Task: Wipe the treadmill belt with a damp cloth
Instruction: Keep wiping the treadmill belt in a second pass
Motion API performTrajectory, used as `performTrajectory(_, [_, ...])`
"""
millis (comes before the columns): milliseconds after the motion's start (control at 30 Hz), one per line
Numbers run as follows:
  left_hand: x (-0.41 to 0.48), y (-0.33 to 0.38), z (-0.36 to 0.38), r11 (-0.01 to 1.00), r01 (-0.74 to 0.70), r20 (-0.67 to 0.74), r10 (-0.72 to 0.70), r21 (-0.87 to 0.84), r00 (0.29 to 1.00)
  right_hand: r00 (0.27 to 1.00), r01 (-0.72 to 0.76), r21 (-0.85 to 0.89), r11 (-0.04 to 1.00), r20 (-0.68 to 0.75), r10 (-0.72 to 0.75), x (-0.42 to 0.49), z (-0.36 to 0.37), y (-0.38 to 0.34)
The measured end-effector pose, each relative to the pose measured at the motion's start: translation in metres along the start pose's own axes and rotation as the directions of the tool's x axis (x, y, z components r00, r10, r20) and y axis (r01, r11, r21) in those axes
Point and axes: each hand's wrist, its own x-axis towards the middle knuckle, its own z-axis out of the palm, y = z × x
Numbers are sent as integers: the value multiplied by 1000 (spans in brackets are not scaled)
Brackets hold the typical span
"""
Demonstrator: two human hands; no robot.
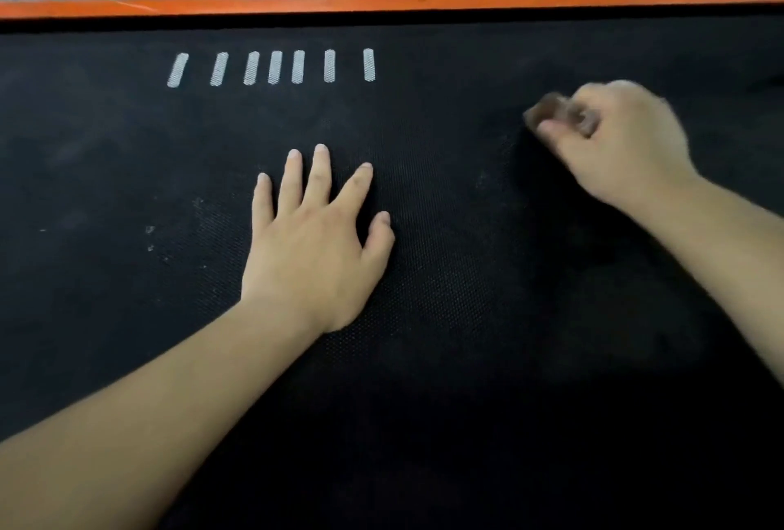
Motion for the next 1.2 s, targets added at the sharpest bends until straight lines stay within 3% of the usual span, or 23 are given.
performTrajectory(67, [-1,0,0,1000,2,-1,-2,-1,1000,991,-124,-21,992,-54,123,-12,-3,-1])
performTrajectory(133, [-1,0,1,1000,-3,-6,3,5,1000,999,42,7,999,-9,-42,-61,-3,-29])
performTrajectory(200, [-2,1,1,1000,-5,-7,5,-1,1000,960,244,143,959,106,-260,-115,-12,-52])
performTrajectory(233, [-3,2,0,1000,0,-12,0,-7,1000,945,274,168,947,134,-298,-124,-19,-46])
performTrajectory(367, [-4,3,-2,1000,13,0,-13,-10,1000,998,-50,41,998,38,48,-100,-30,-9])
performTrajectory(400, [-4,3,-2,1000,13,-3,-13,-14,1000,999,-24,21,999,28,23,-110,-31,-14])
performTrajectory(467, [-3,4,-3,1000,19,-13,-19,-15,1000,957,258,110,960,106,-269,-151,-33,-40])
performTrajectory(533, [-5,5,-4,1000,26,-14,-26,-15,1000,844,458,245,854,181,-505,-180,-41,-40])
performTrajectory(567, [-6,5,-5,999,33,-10,-34,-16,999,849,453,241,858,176,-498,-174,-44,-28])
performTrajectory(600, [-5,6,-5,999,37,-4,-37,-18,999,905,369,184,911,154,-398,-158,-46,-13])
performTrajectory(633, [-5,7,-5,999,36,6,-36,-24,999,970,214,118,970,92,-225,-139,-50,3])
performTrajectory(667, [-6,8,-6,999,35,12,-35,-34,999,997,26,79,997,73,-32,-127,-52,15])
performTrajectory(700, [-6,8,-7,999,26,8,-25,-46,1000,996,-76,53,996,56,73,-126,-49,22])
performTrajectory(733, [-5,8,-8,998,5,-3,-5,-60,1000,996,-75,46,996,58,72,-134,-48,19])
performTrajectory(833, [-7,7,-9,985,-126,-39,123,-115,992,934,304,177,936,136,-330,-180,-48,-11])
performTrajectory(867, [-8,7,-10,977,-166,-38,162,-136,986,910,363,185,913,139,-390,-181,-48,-6])
performTrajectory(900, [-8,7,-10,969,-194,-30,191,-151,981,931,326,134,936,126,-343,-170,-48,3])
performTrajectory(967, [-9,5,-12,967,-192,-8,193,-167,981,998,41,1,999,42,-41,-133,-49,20])
performTrajectory(1000, [-9,7,-13,970,-174,7,177,-172,984,993,-115,-42,993,11,115,-122,-47,24])
performTrajectory(1033, [-8,13,-15,971,-162,27,169,-179,985,984,-176,-70,982,-13,175,-122,-43,22])
performTrajectory(1067, [-8,24,-16,968,-164,53,177,-188,983,988,-155,-79,985,-8,155,-129,-43,12])
performTrajectory(1133, [-11,50,-17,957,-181,100,207,-225,973,994,79,8,997,74,-79,-160,-42,-14])
performTrajectory(1200, [-15,73,-16,948,-182,128,221,-260,967,957,201,123,972,185,-222,-171,-49,-16])
